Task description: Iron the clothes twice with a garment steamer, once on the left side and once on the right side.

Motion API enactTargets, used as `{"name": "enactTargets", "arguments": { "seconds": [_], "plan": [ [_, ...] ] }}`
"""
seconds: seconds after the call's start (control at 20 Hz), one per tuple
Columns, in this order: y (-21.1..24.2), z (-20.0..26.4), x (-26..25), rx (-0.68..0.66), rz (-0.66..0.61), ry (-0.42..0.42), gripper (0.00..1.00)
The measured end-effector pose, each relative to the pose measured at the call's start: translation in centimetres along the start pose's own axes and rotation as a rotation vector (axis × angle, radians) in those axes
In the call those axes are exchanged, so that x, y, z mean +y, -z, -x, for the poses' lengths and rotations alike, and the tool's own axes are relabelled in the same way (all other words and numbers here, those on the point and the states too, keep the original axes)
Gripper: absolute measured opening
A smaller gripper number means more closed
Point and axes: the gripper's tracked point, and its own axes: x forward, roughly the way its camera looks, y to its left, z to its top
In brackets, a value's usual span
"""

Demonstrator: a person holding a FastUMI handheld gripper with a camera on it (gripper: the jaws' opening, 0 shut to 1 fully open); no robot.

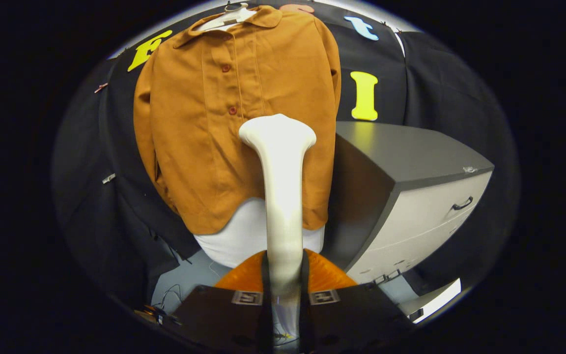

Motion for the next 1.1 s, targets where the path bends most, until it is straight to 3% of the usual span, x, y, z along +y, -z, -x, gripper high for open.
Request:
{"name": "enactTargets", "arguments": {
  "seconds": [0.4, 0.7, 1.1],
  "plan": [
    [-7.5, 6.9, 0.4, -0.234, 0.015, 0.002, 0.18],
    [-15.3, 11.7, 4.0, -0.435, 0.119, -0.027, 0.18],
    [-21.3, 12.4, 11.1, -0.582, 0.276, -0.045, 0.18]
  ]
}}
